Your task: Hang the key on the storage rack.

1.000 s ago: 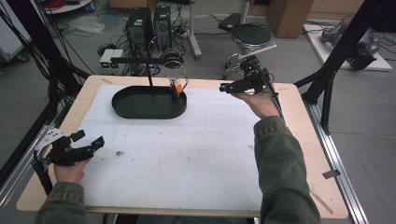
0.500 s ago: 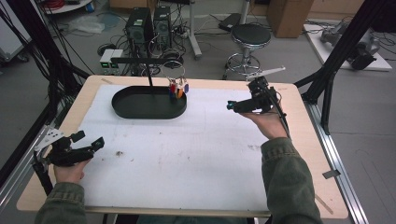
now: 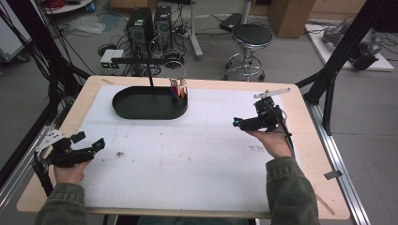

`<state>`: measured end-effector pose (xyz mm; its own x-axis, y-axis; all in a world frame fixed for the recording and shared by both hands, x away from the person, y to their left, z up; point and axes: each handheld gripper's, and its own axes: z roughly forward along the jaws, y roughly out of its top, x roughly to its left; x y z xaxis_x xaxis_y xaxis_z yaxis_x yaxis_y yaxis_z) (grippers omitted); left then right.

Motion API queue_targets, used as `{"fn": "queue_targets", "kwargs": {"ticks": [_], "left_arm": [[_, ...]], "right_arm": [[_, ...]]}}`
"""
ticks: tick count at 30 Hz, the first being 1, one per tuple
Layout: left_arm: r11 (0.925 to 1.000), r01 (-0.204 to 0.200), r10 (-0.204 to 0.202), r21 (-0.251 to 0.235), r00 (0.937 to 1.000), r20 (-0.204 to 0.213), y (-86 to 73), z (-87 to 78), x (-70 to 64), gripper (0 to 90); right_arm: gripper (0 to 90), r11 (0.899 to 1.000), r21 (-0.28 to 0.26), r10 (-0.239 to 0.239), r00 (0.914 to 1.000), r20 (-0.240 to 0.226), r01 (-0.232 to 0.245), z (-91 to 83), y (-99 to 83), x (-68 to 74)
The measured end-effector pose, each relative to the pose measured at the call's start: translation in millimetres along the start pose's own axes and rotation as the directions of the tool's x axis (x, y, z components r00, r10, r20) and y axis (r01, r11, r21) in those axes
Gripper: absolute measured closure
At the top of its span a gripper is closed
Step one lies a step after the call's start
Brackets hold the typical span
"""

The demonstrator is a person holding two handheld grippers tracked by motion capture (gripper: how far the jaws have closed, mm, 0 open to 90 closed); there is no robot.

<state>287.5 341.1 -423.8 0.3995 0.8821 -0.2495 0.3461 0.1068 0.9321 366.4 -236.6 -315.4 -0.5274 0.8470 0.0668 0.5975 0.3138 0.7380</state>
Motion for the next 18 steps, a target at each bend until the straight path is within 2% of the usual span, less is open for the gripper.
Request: {"fn": "queue_targets", "kwargs": {"ticks": [1,8,11,18], "left_arm": [[1.0,0.0,0.0,0.001,1.0,0.0,0.0,0.0,0.0,1.7],[1.0,-0.001,0.001,0.004,1.0,0.0,-0.1,0.0,-0.9,1.7],[1.0,-0.003,0.003,0.005,1.0,0.0,-0.1,0.0,-1.1,1.7],[0.9999,-0.006,0.006,0.013,1.0,0.004,-0.6,0.5,-2.2,1.7]], "right_arm": [[0.5,1.0,-0.001,0.005,1.0,0.002,-0.005,-0.7,-7.6,-1.3],[0.5,1.0,0.005,0.014,0.9999,0.007,-0.014,-1.7,-29.7,-3.8],[0.5,1.0,-0.012,0.014,0.9995,0.027,-0.014,-3.0,-41.5,-3.5],[0.6,1.0,-0.013,0.024,0.9981,0.057,-0.023,-2.7,-65.0,-2.8]]}}
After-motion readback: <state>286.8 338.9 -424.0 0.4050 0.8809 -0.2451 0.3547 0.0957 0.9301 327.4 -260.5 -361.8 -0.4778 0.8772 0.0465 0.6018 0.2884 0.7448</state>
